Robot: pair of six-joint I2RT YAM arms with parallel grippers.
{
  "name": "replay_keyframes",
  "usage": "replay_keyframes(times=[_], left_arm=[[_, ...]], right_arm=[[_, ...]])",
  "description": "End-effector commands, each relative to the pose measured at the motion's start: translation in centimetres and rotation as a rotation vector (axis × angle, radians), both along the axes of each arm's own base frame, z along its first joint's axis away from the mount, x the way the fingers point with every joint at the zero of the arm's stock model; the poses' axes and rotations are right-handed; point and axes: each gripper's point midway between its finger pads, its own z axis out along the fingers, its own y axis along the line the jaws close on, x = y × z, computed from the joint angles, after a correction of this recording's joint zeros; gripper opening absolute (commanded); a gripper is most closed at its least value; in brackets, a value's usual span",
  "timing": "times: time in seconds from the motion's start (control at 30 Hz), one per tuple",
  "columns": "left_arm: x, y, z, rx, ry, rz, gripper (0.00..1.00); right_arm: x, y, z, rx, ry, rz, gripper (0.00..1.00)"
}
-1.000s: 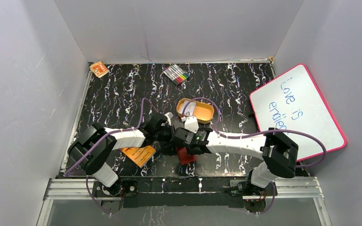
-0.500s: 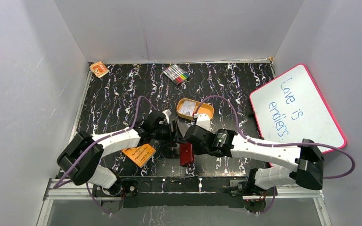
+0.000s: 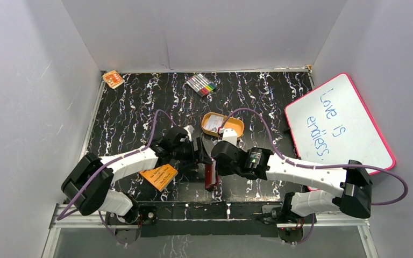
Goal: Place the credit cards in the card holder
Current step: Open the card holder at the center of the board.
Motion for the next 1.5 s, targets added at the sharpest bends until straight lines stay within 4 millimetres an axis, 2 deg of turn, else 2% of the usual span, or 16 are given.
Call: replay_keyframes(times=[0.0, 0.23, 0.5, 0.83, 1.03, 1.2, 1.23, 1.3, 1.37, 1.47], left_arm=[[-0.1, -0.2, 1.1, -0.014, -0.021, -0.021, 0.75], [0.0, -0.1, 0.9, -0.003, -0.037, -0.028, 0.73], [-0.7, 2.5, -2.2, 0.148, -0.012, -0.024, 0.36], [-1.7, 5.0, -5.0, 0.256, 0.000, -0.015, 0.02], [-2.4, 5.7, -6.3, 0.273, 0.019, -0.009, 0.00], [-3.0, 6.7, -7.6, 0.312, 0.040, -0.001, 0.00], [-3.0, 6.9, -7.8, 0.324, 0.043, 0.006, 0.00], [-3.2, 7.2, -8.1, 0.331, 0.051, 0.013, 0.00], [-3.4, 7.3, -8.3, 0.332, 0.056, 0.017, 0.00], [-3.5, 7.3, -8.5, 0.331, 0.061, 0.018, 0.00]], right_arm=[[0.4, 1.1, 0.9, 0.056, -0.022, 0.008, 0.00], [0.5, 1.3, 1.4, 0.073, -0.031, 0.012, 0.00], [0.4, -0.4, 0.5, 0.032, -0.028, -0.033, 0.00], [-0.1, -3.2, -1.5, -0.030, 0.001, -0.110, 0.00], [-1.0, -5.1, -3.7, -0.056, 0.049, -0.171, 0.00], [-1.6, -5.7, -5.0, -0.035, 0.082, -0.190, 0.01], [-1.7, -5.7, -5.2, -0.028, 0.091, -0.191, 0.03], [-1.9, -5.5, -5.4, -0.007, 0.104, -0.190, 0.13], [-2.0, -5.1, -5.4, 0.027, 0.110, -0.179, 0.36], [-2.0, -4.7, -5.2, 0.073, 0.109, -0.171, 0.58]])
